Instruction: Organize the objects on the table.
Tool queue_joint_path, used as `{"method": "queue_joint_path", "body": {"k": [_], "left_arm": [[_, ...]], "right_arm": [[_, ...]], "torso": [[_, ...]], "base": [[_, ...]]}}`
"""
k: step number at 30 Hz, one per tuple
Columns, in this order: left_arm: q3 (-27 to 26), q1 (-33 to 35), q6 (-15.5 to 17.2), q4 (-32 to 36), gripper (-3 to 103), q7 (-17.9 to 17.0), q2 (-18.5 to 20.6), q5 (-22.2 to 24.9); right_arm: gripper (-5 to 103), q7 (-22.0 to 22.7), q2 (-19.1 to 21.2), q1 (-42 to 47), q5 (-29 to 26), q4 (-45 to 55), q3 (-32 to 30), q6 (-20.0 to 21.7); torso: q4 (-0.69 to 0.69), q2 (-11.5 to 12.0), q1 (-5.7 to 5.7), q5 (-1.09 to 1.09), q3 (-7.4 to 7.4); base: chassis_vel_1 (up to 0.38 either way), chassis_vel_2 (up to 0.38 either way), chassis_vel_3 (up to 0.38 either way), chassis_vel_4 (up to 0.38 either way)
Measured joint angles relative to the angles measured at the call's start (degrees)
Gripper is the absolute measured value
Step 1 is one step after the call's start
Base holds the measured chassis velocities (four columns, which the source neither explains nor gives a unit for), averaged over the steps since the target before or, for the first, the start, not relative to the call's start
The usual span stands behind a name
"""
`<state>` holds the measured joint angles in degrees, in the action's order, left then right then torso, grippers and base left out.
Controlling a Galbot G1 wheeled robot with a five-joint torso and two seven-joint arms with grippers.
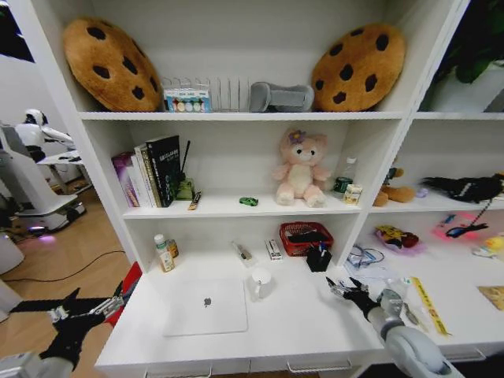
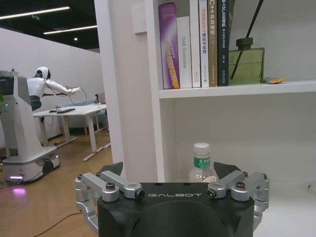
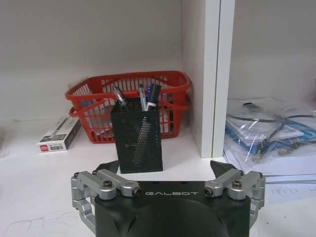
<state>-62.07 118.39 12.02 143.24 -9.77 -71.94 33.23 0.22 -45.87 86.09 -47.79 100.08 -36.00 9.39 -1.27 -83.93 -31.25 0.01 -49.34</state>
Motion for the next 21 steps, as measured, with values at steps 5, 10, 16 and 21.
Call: {"method": "queue_joint_path", "body": {"k": [5, 10, 16, 21], "left_arm": [[0.0, 0.0, 0.0, 0.0, 100, 0.0, 0.0, 0.0], [0.0, 0.0, 0.0, 0.0, 100, 0.0, 0.0, 0.0], [0.0, 0.0, 0.0, 0.0, 100, 0.0, 0.0, 0.0], [0.0, 0.0, 0.0, 0.0, 100, 0.0, 0.0, 0.0]], "right_arm": [[100, -0.4, 1.9, -2.5, -3.5, -2.3, 1.6, 1.5], [100, -0.7, 2.6, -3.6, -3.8, -3.7, 2.2, 2.6], [100, -3.7, 3.8, -4.0, -1.3, -6.5, 2.4, 2.8], [100, -4.5, 3.9, -4.3, -0.9, -8.2, 2.6, 2.5]], "torso": [[0.0, 0.0, 0.0, 0.0, 0.0], [-0.01, 0.0, 0.0, 0.0, 0.0], [-0.01, 0.0, 0.0, -0.01, 0.0], [-0.01, 0.0, 0.0, 0.0, 0.0]], "base": [[0.0, 0.0, 0.0, 0.0], [0.0, 0.0, 0.0, 0.0], [0.0, 0.0, 0.0, 0.0], [0.0, 0.0, 0.0, 0.0]]}}
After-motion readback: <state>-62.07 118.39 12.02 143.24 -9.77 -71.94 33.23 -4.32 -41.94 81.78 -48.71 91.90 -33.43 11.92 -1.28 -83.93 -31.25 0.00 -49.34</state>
